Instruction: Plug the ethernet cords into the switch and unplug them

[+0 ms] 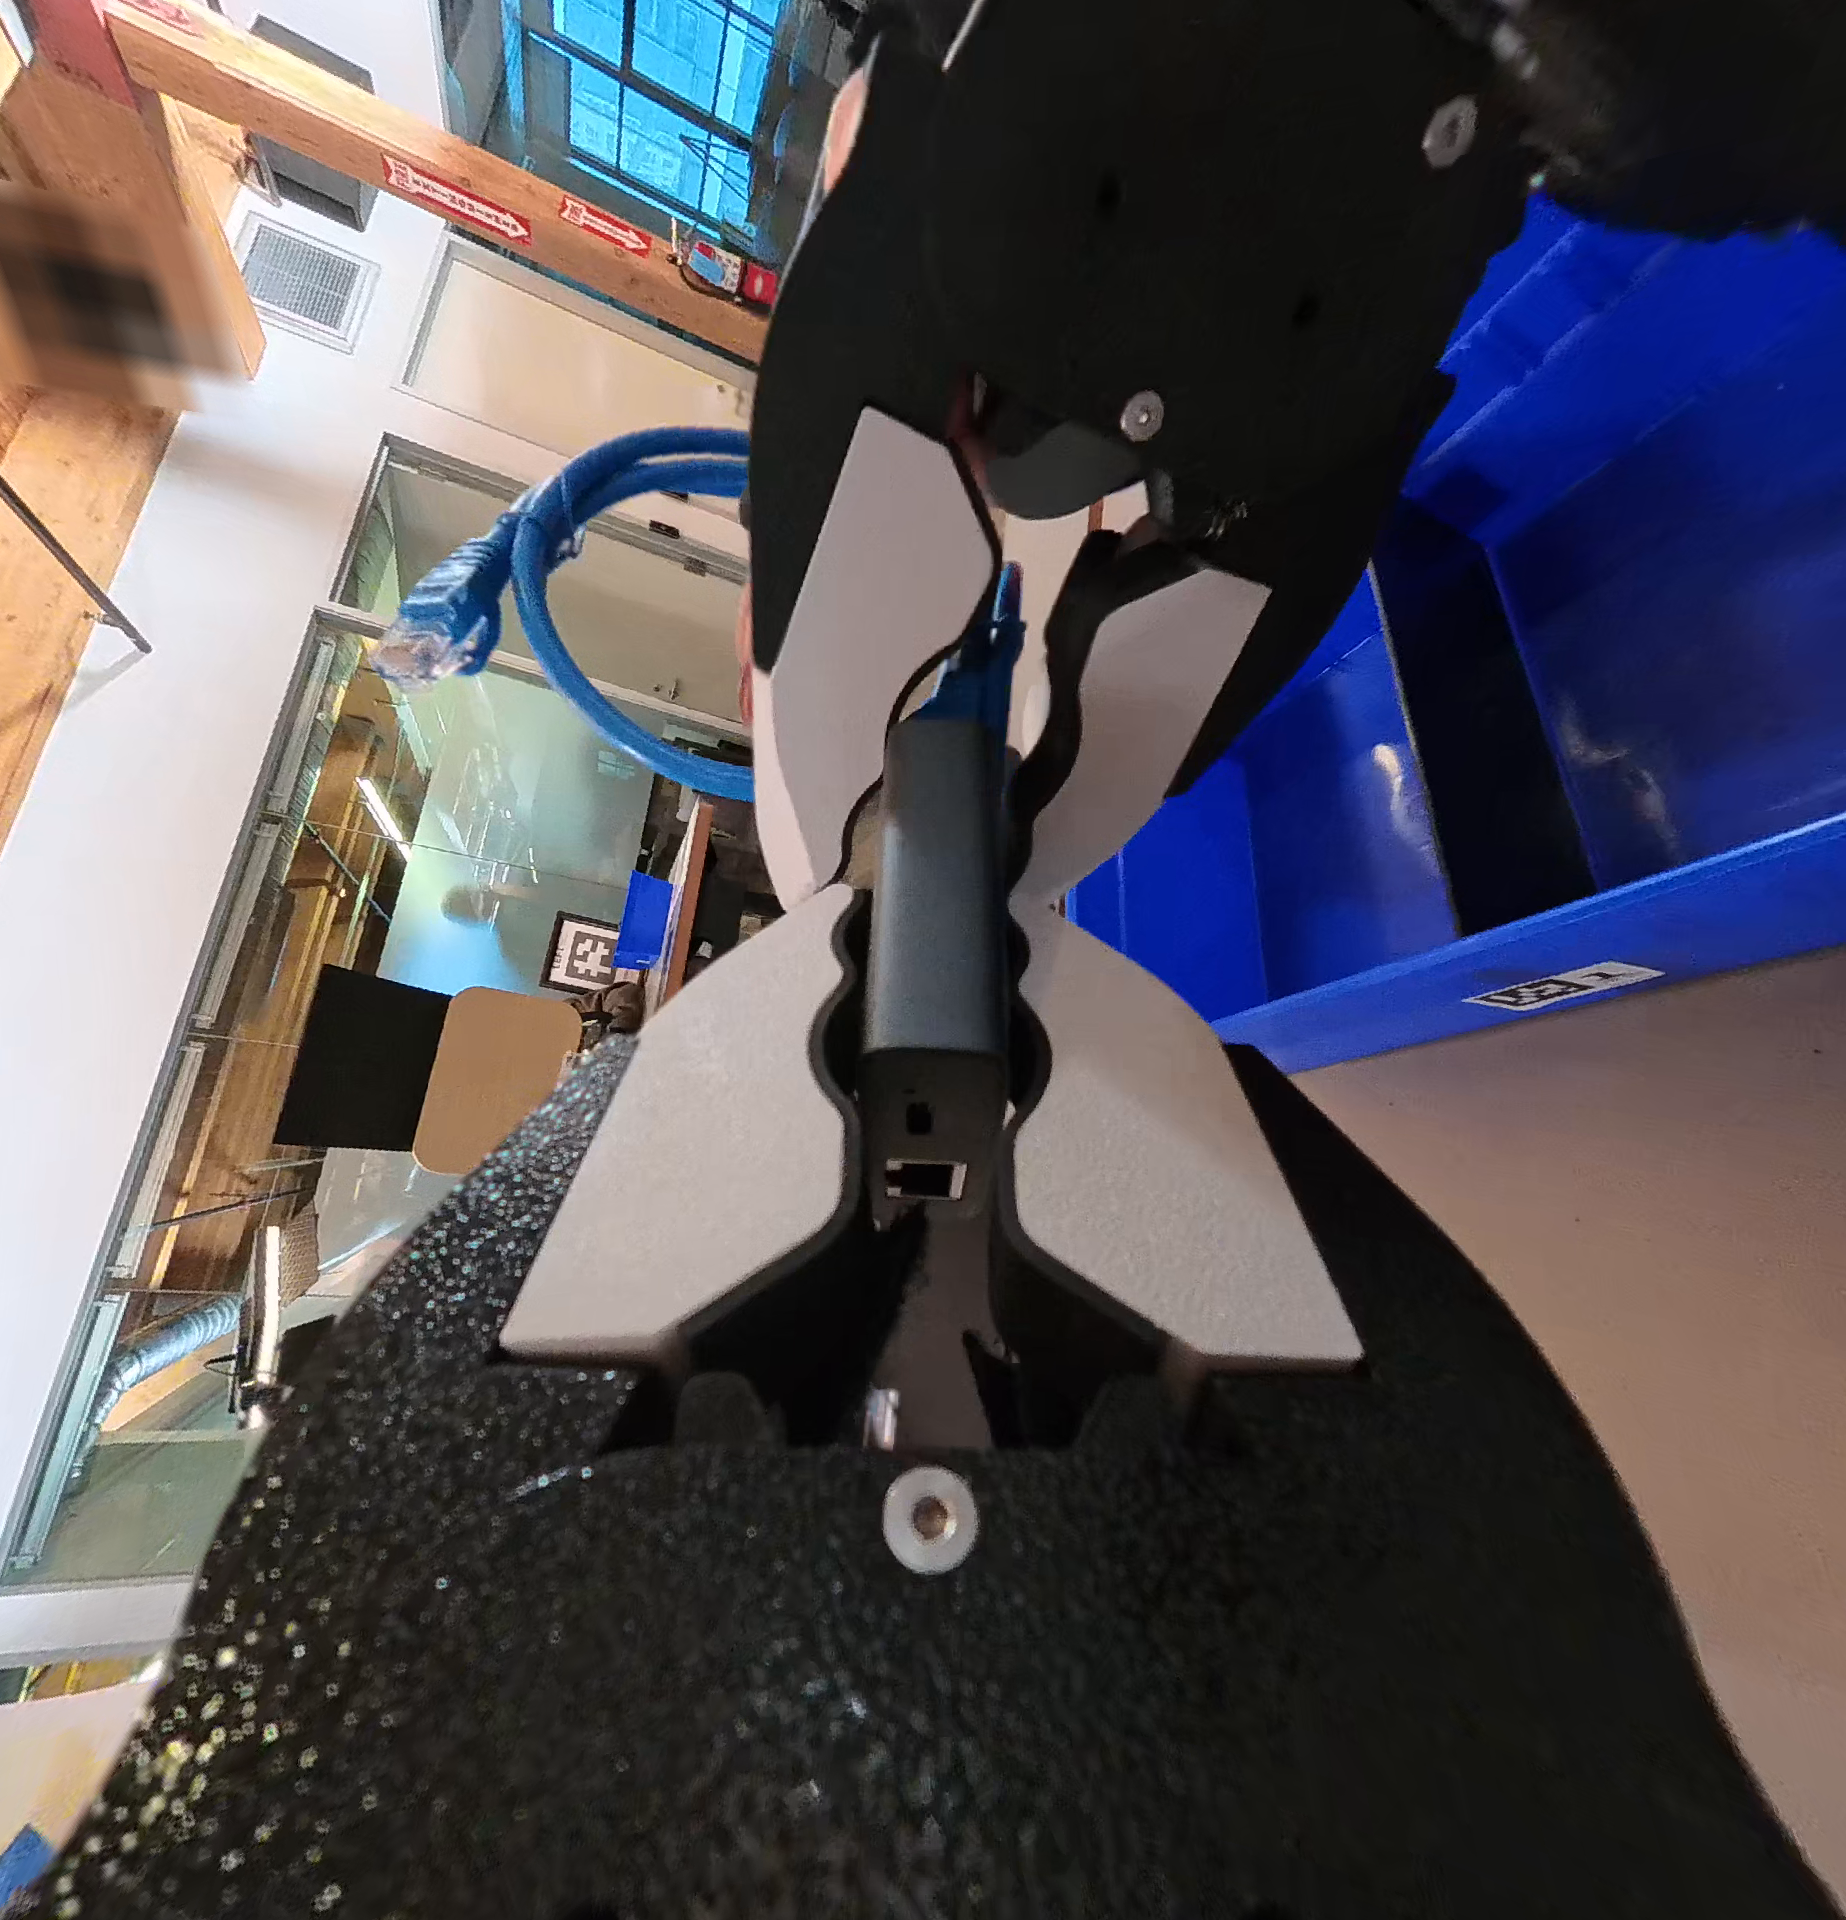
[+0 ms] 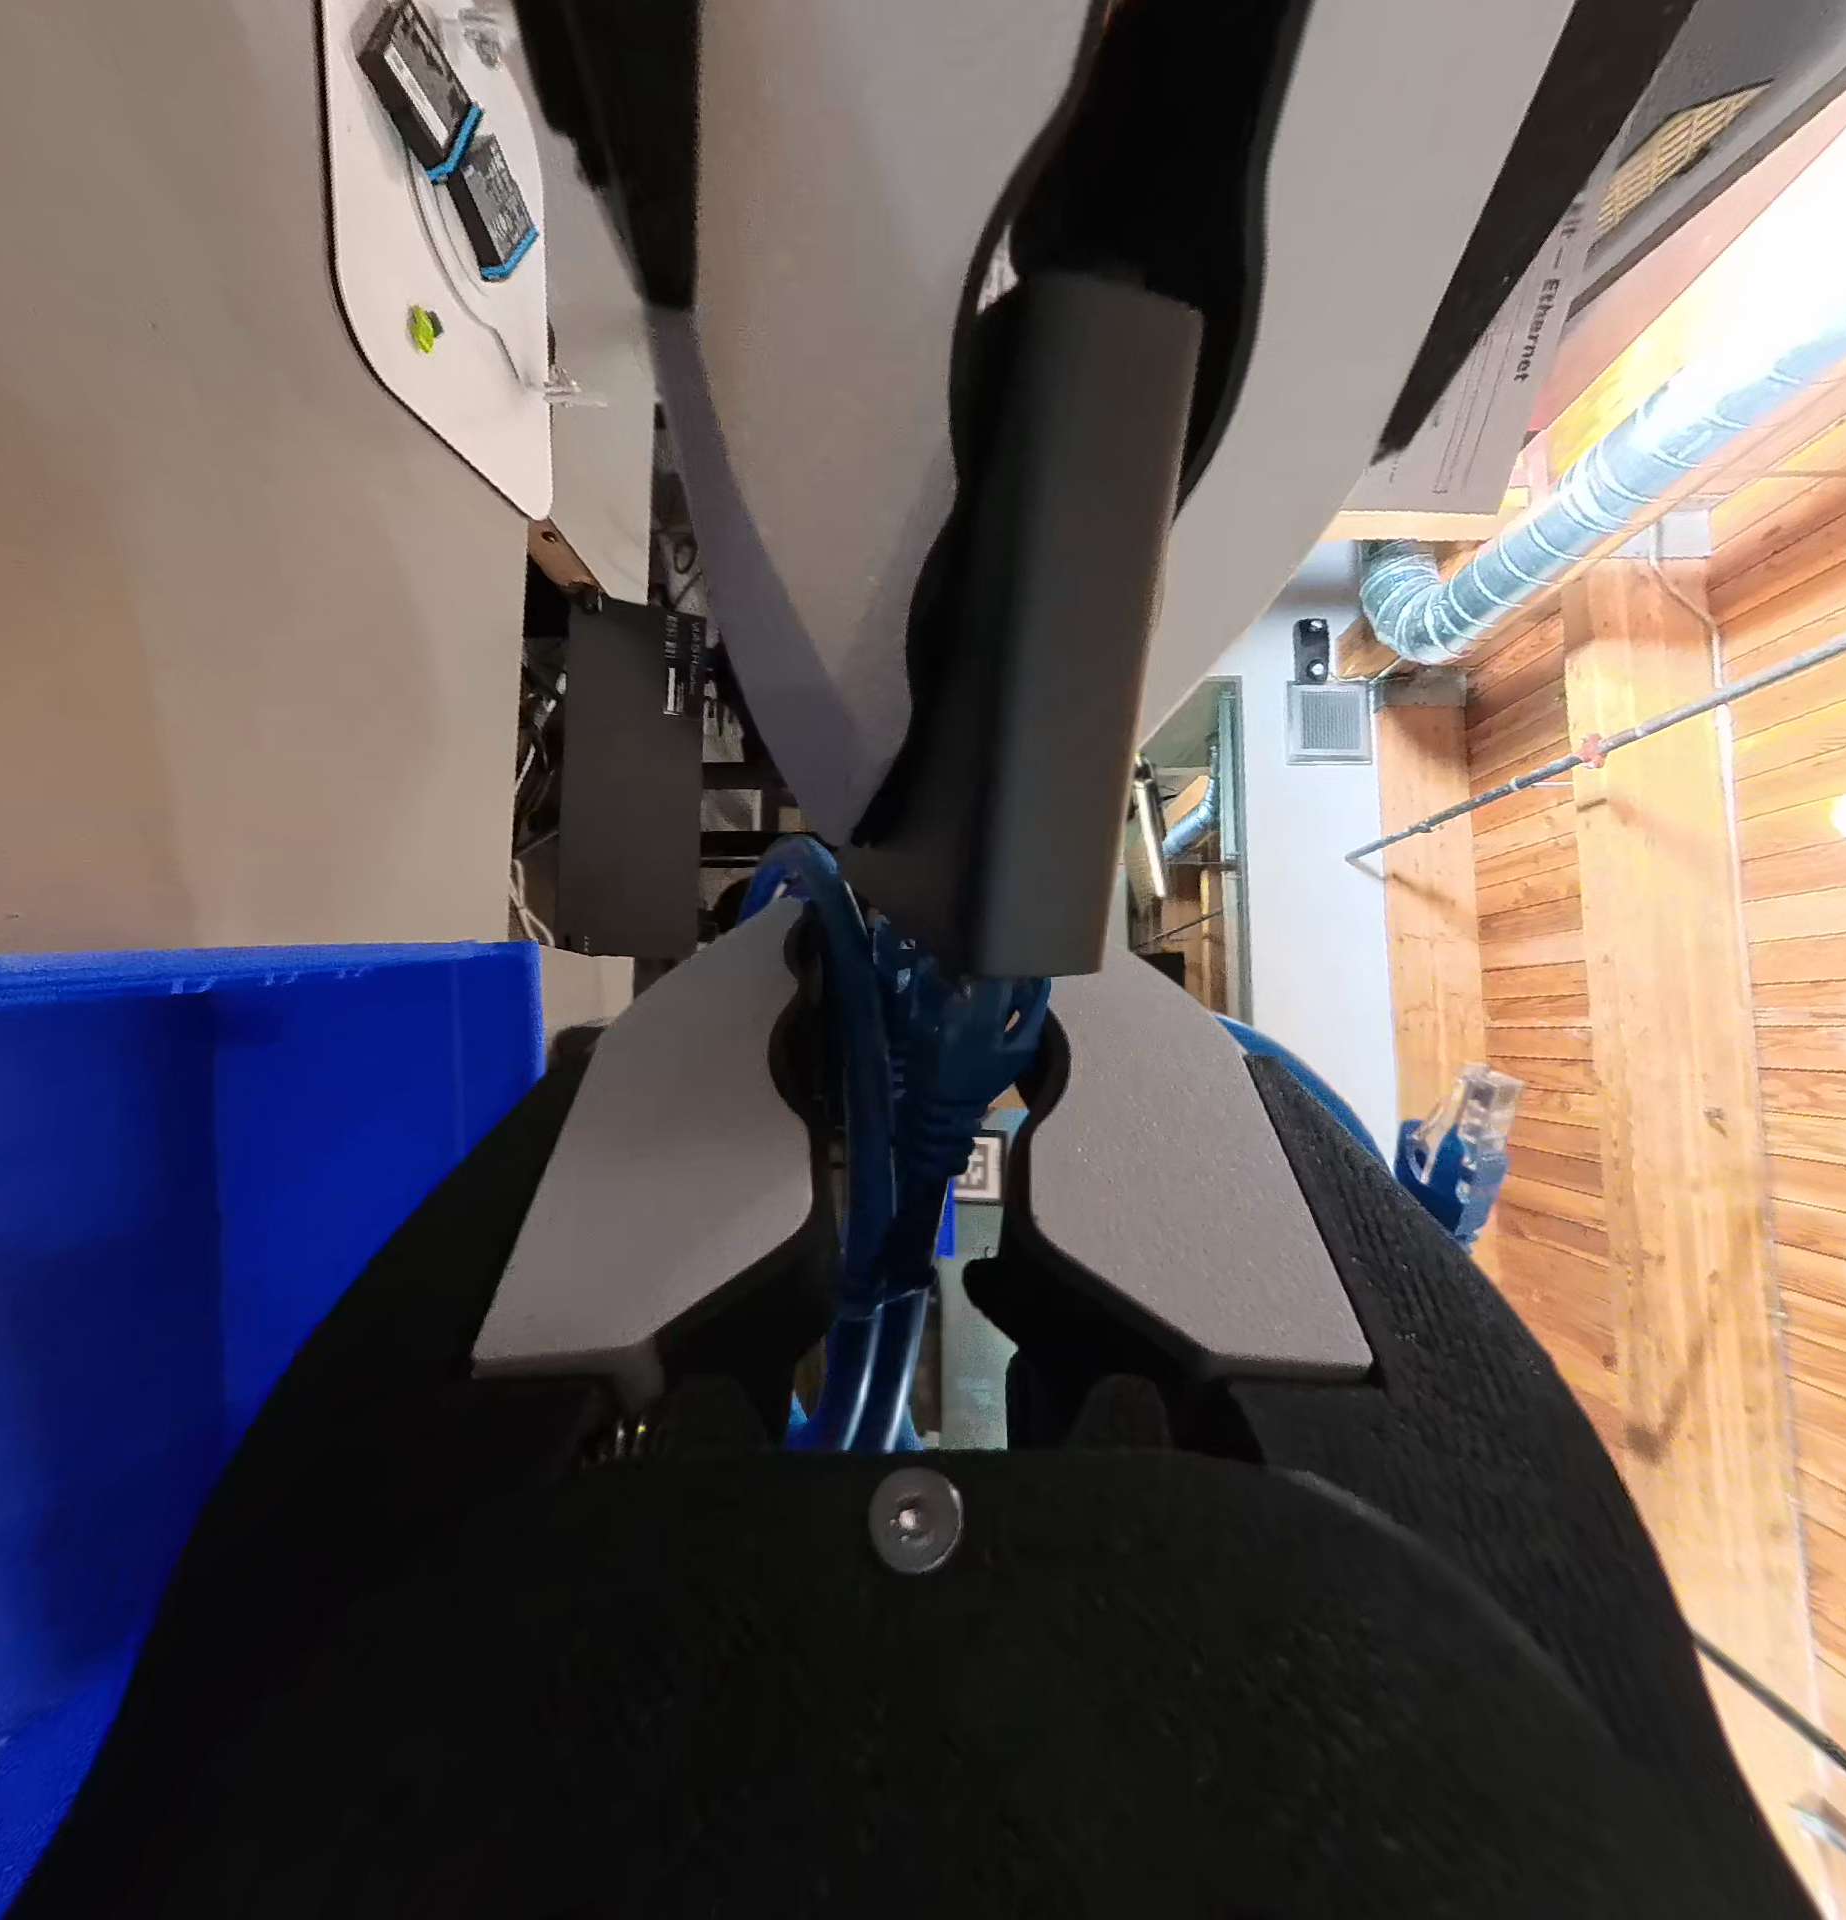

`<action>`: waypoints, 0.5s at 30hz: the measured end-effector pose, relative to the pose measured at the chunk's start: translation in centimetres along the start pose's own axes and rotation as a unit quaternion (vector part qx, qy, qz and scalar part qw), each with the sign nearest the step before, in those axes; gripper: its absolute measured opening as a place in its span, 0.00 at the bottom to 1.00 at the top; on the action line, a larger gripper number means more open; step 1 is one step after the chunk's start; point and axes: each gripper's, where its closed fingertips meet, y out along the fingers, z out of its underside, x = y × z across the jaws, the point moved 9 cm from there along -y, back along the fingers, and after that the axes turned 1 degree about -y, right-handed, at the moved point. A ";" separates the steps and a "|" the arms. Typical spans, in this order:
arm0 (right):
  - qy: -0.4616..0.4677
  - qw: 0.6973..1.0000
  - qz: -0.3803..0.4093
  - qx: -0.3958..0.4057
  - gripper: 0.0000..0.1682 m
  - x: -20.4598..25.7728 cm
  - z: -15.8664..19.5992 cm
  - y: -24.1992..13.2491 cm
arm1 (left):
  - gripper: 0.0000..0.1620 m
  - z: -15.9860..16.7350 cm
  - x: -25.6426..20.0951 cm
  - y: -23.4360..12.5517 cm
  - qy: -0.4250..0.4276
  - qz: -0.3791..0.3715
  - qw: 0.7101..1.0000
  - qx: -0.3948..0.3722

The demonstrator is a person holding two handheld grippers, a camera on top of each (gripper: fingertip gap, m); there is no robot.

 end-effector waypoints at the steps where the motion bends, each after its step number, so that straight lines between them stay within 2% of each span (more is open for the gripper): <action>1: -0.007 1.000 0.001 0.001 0.20 0.1 0.0 0.0 | 0.13 0.1 0.0 0.0 -0.006 0.006 1.000 0.002; 6: -0.027 0.999 0.018 0.005 0.19 0.2 -0.3 0.4 | 0.14 0.6 0.3 -0.2 -0.029 0.020 0.999 -0.004; 15: 0.062 0.997 -0.036 0.014 0.26 0.2 -0.3 0.6 | 0.13 0.6 -0.1 0.4 0.002 0.009 1.000 0.003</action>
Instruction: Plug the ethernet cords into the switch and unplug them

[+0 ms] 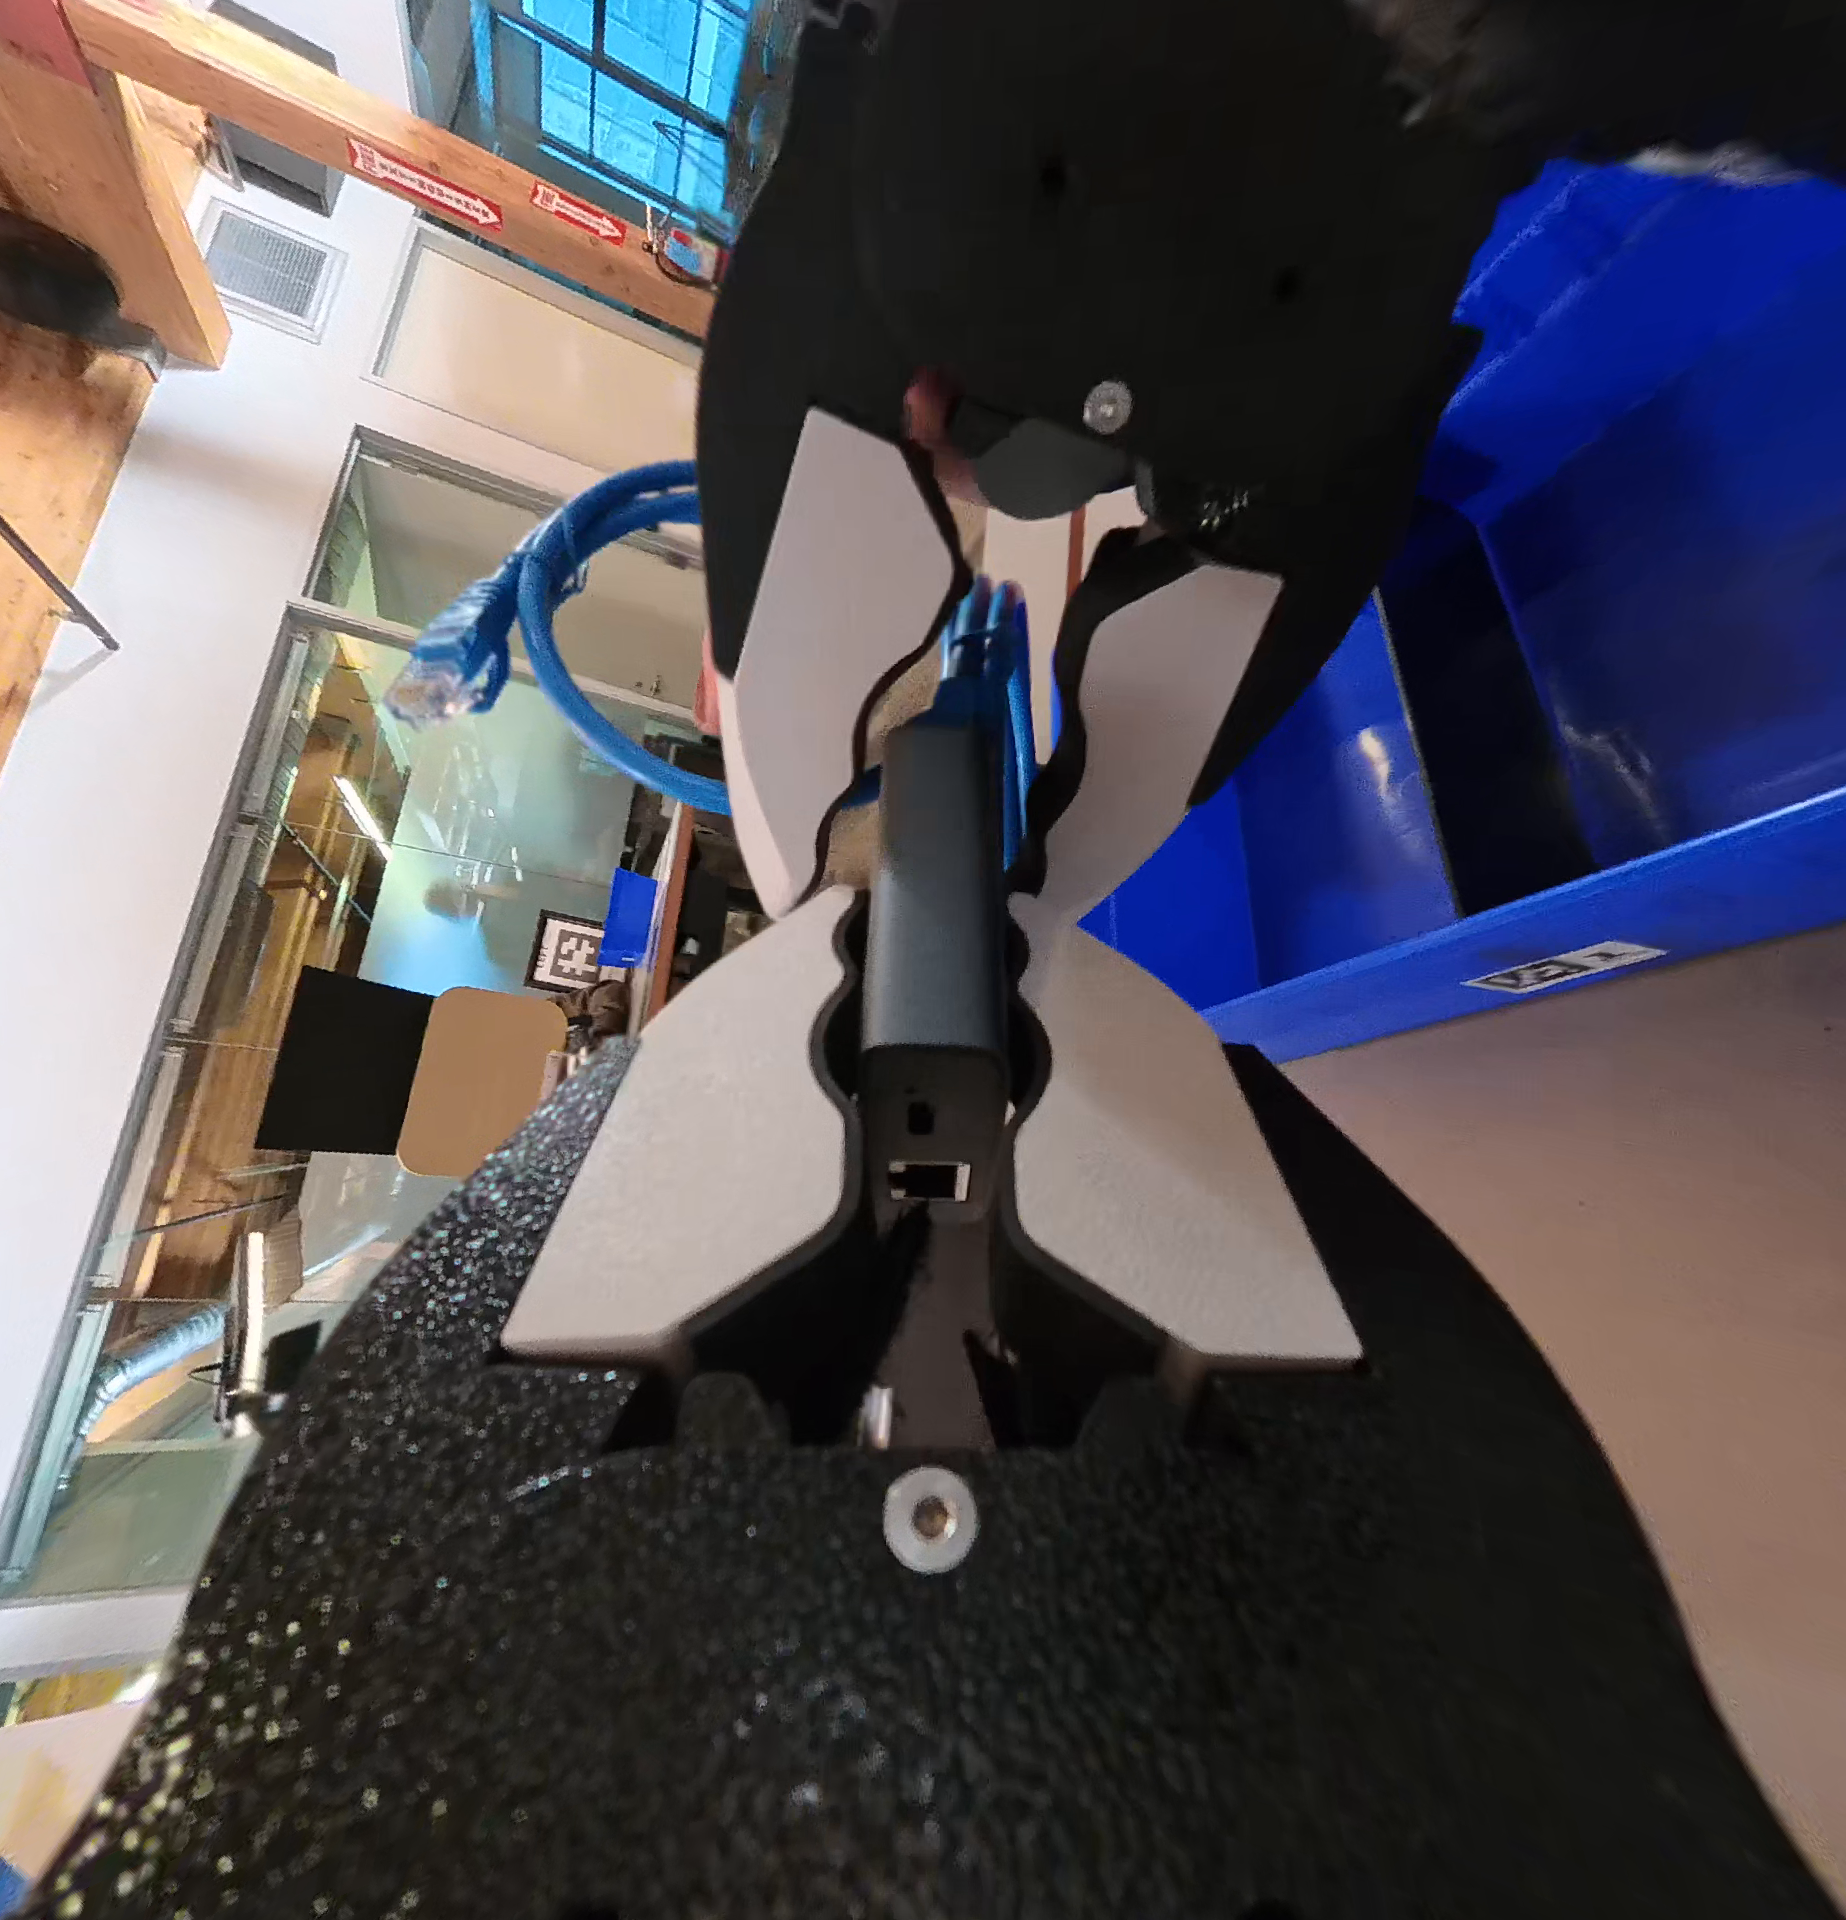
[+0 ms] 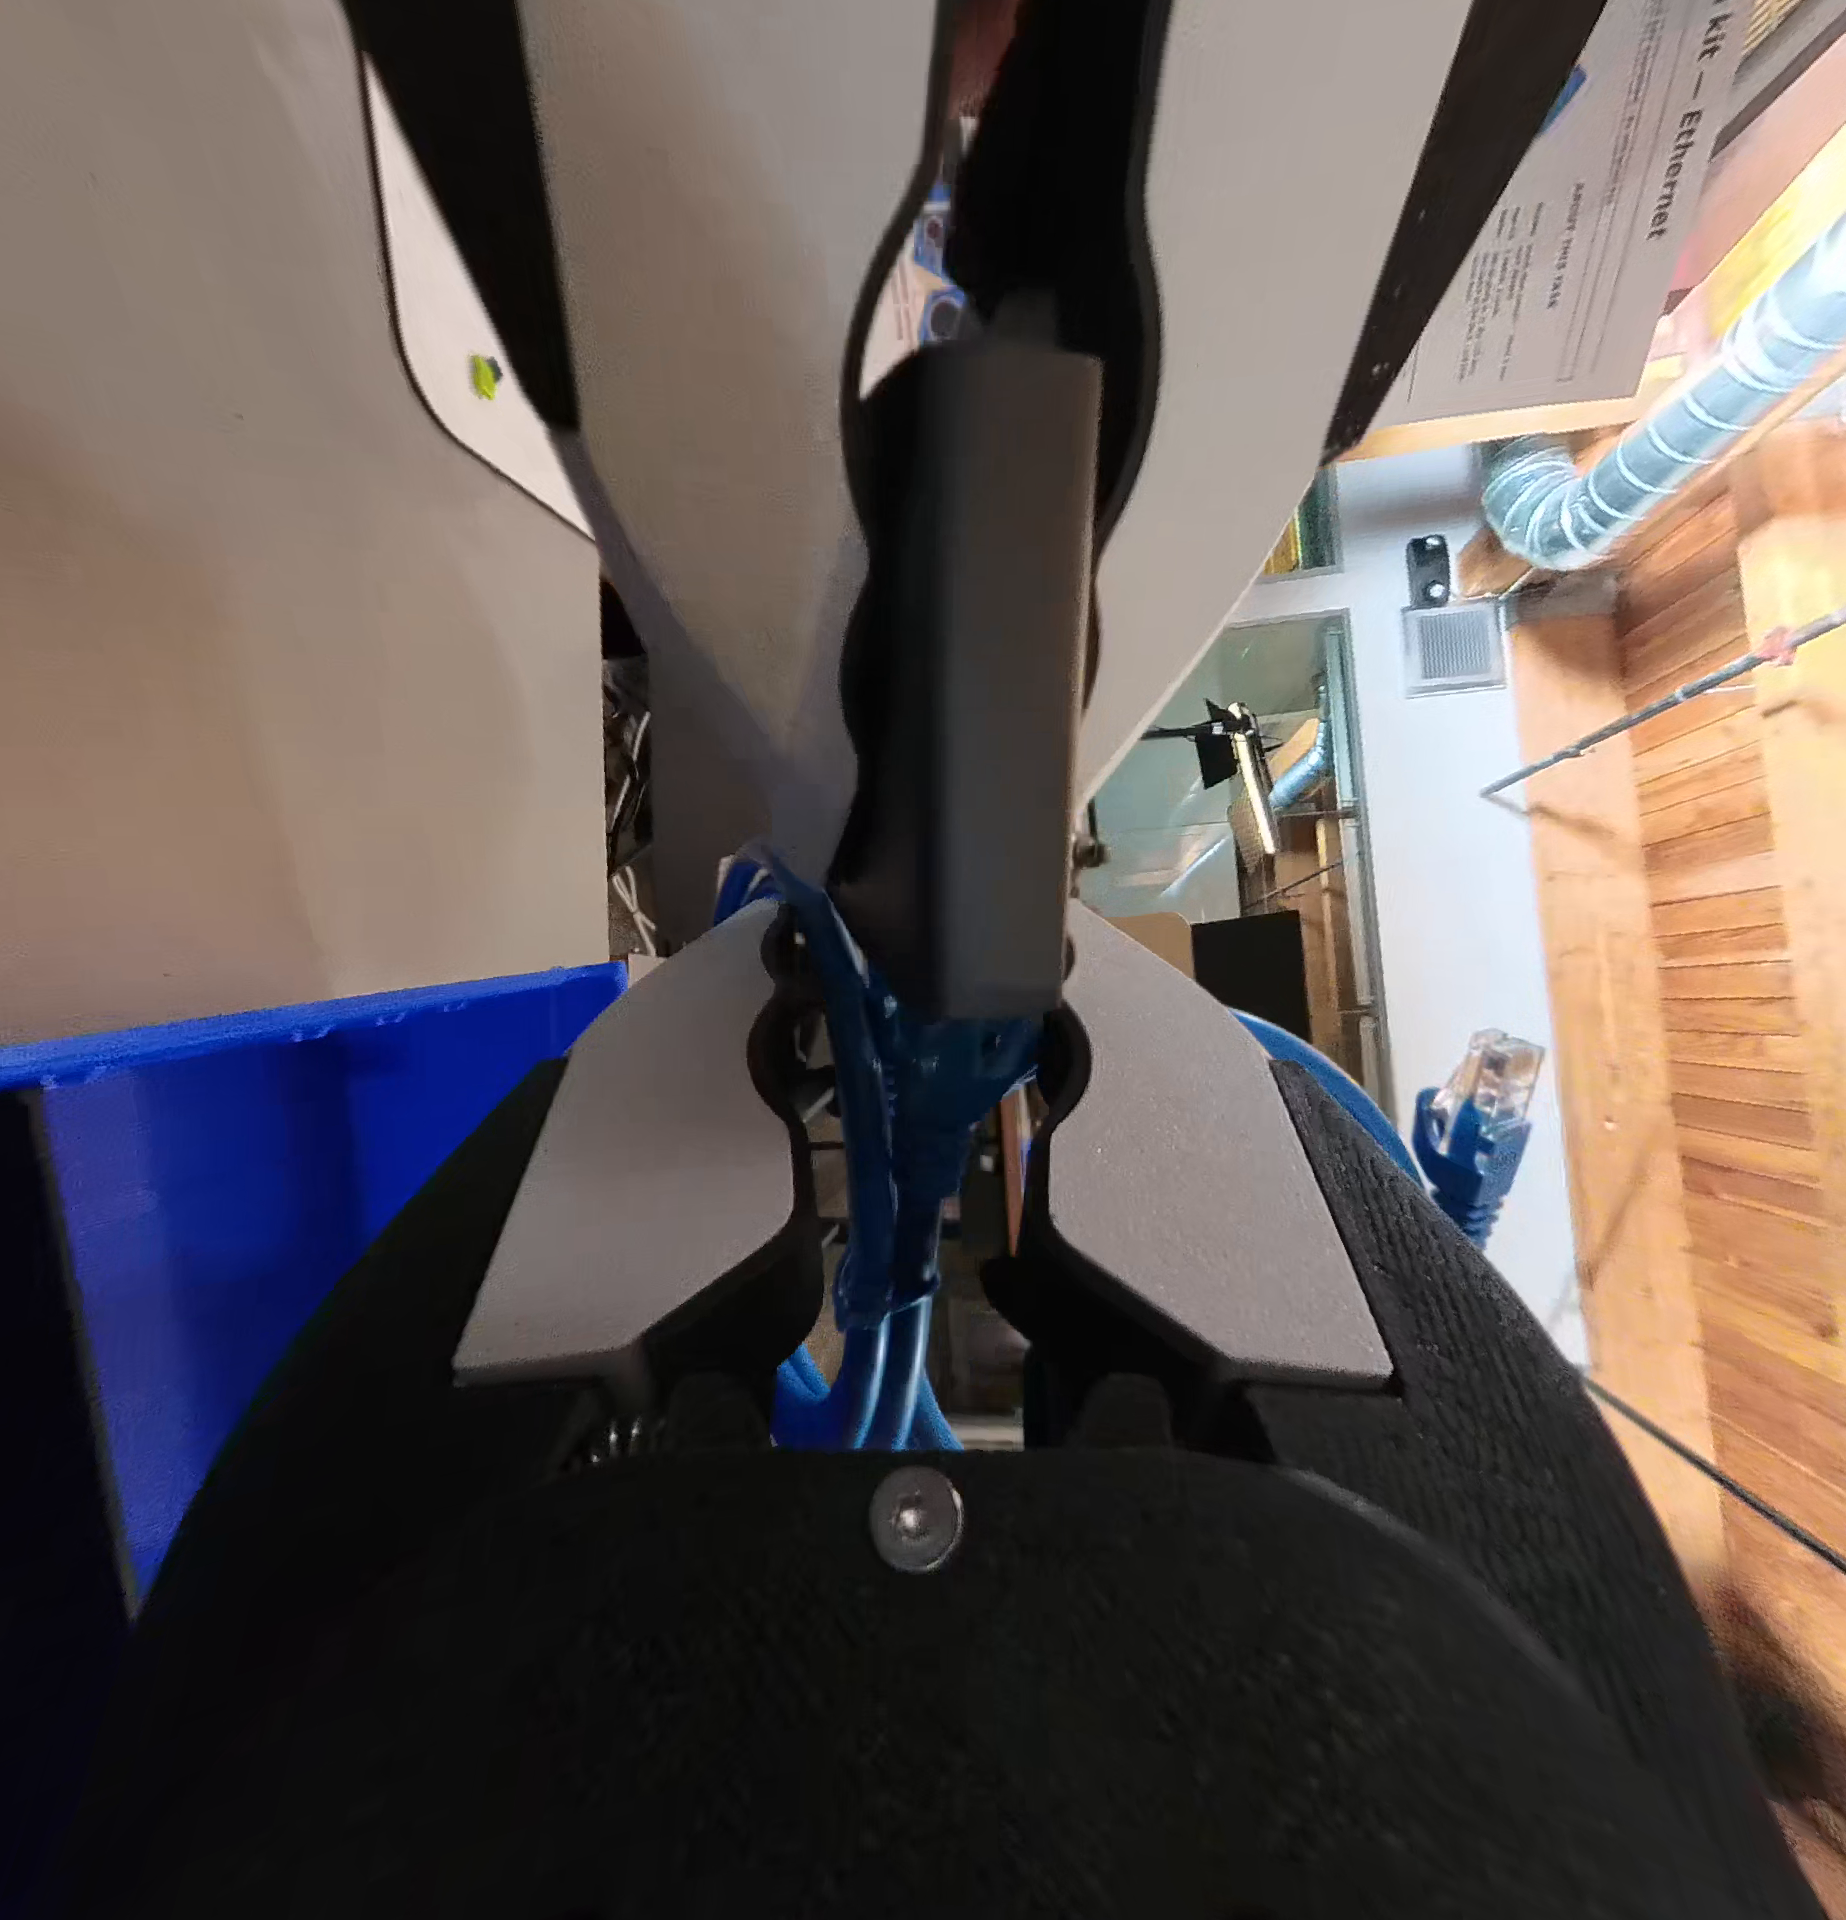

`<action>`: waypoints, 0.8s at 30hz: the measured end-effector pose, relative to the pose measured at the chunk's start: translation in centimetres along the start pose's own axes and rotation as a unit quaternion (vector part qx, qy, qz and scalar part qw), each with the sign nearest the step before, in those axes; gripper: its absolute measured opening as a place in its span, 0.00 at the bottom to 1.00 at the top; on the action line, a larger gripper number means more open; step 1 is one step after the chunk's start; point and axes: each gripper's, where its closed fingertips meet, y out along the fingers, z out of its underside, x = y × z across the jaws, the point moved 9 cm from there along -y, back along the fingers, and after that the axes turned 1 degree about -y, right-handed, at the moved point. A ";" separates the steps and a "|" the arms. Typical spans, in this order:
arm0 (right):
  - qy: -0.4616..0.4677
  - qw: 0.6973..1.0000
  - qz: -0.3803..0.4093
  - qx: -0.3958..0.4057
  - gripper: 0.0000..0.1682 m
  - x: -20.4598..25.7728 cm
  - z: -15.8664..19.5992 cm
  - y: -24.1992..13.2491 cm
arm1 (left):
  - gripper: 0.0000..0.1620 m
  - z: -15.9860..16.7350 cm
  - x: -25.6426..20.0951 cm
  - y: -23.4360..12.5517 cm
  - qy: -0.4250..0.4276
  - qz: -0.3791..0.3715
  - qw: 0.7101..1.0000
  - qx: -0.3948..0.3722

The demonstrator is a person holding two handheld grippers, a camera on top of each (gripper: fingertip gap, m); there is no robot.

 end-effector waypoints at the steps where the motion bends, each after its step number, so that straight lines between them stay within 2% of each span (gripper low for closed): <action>1: -0.001 1.000 -0.001 0.005 0.25 0.0 0.0 0.0 | 0.13 -0.1 -0.1 0.0 0.006 -0.003 1.000 0.001; 9: -0.041 0.998 0.020 0.035 0.25 0.0 -0.1 0.0 | 0.13 -0.9 -0.3 -0.2 0.030 -0.016 0.999 0.002; 15: -0.069 0.996 0.045 0.036 0.20 0.0 -0.2 0.2 | 0.13 -0.8 0.0 -0.3 0.007 -0.013 1.000 0.001; 18: -0.054 0.997 0.042 0.041 0.17 0.0 -0.2 0.4 | 0.14 -0.6 0.0 -0.3 0.001 -0.015 1.000 -0.002; 22: 0.009 0.999 0.040 0.024 0.15 -0.5 -0.2 0.3 | 0.22 -0.3 0.6 -0.4 -0.022 -0.064 0.997 -0.045; 24: 0.041 0.999 0.035 -0.002 0.14 -0.8 -0.2 0.0 | 0.32 -0.2 0.9 -0.7 -0.036 -0.064 0.994 -0.084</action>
